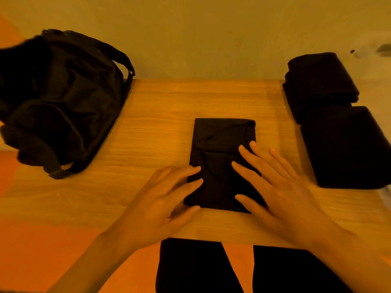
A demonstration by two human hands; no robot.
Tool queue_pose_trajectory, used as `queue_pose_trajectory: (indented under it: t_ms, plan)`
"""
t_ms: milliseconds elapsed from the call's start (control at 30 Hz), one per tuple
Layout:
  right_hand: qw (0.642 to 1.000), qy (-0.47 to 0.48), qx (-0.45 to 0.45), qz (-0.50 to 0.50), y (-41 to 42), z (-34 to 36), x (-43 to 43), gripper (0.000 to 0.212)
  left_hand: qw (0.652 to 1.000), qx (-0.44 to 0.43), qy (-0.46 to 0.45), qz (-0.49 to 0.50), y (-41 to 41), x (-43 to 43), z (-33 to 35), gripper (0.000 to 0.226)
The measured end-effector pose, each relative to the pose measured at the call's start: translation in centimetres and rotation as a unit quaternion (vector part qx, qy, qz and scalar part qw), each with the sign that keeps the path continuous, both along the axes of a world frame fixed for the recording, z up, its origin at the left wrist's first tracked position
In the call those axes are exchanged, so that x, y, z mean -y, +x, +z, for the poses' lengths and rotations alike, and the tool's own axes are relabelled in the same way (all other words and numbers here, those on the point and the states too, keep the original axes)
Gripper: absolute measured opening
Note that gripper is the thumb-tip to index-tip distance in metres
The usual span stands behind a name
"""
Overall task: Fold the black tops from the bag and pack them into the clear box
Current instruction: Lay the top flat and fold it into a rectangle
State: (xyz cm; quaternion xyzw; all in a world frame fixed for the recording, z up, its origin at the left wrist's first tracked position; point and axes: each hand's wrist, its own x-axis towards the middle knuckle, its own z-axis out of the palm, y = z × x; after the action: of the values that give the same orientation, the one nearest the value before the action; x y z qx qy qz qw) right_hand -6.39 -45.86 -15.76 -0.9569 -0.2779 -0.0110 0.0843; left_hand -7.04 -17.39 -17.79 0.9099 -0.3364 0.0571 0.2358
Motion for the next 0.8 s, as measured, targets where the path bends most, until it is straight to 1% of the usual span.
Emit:
queue_pose_trajectory:
  t_ms: [100, 167, 233, 333, 367, 400, 467, 533, 567, 667, 733, 800]
  plan:
    - [0.999, -0.043, -0.007, 0.004, -0.9, -1.0, -0.2, 0.070, 0.999, 0.011, 0.037, -0.016, -0.7, 0.1, -0.7, 0.052]
    - [0.999, -0.036, 0.008, 0.008, -1.2, -1.4, -0.3, 0.074, 0.999, 0.019, 0.039, -0.015, -0.9, 0.1, -0.7, 0.051]
    - [0.999, 0.000, 0.044, 0.013, -2.0, -1.4, -0.2, 0.071, 0.999, 0.029, 0.028, -0.002, -1.1, 0.0, -0.5, 0.048]
    - [0.987, 0.091, 0.131, 0.008, -4.2, -1.1, 0.5, 0.060, 0.997, 0.076, 0.028, 0.015, -1.9, -0.2, 0.0, 0.039]
    - [0.981, 0.112, 0.156, 0.007, -4.9, -0.9, 0.6, 0.054, 0.995, 0.095, 0.035, 0.021, -2.1, -0.1, 0.1, 0.036]
    - [0.980, 0.114, 0.165, 0.010, -5.3, -0.9, 0.7, 0.050, 0.992, 0.112, 0.044, 0.023, -2.2, -0.1, 0.3, 0.036]
    - [0.989, 0.057, 0.132, 0.017, -5.6, -1.1, 0.6, 0.049, 0.990, 0.125, 0.063, 0.011, -2.6, 0.1, 0.4, 0.037]
    - [0.997, -0.012, 0.073, 0.000, -5.5, -1.6, 0.5, 0.056, 0.992, 0.104, 0.076, 0.002, -2.8, 0.3, 0.2, 0.045]
    - [0.998, -0.033, 0.045, -0.013, -5.4, -1.8, 0.4, 0.061, 0.993, 0.087, 0.080, 0.006, -3.0, 0.4, -0.1, 0.050]
    - [0.998, -0.047, -0.007, -0.043, -5.3, -2.1, 0.2, 0.069, 0.997, 0.037, 0.064, 0.019, -3.4, 0.4, -0.8, 0.058]
    - [0.998, -0.039, -0.013, -0.039, -5.2, -2.0, 0.2, 0.071, 0.999, 0.021, 0.038, 0.020, -3.6, 0.2, -1.2, 0.061]
    - [0.999, -0.025, -0.021, -0.031, -5.1, -1.8, 0.5, 0.078, 0.999, 0.016, 0.037, 0.011, -3.7, 0.0, -1.3, 0.071]
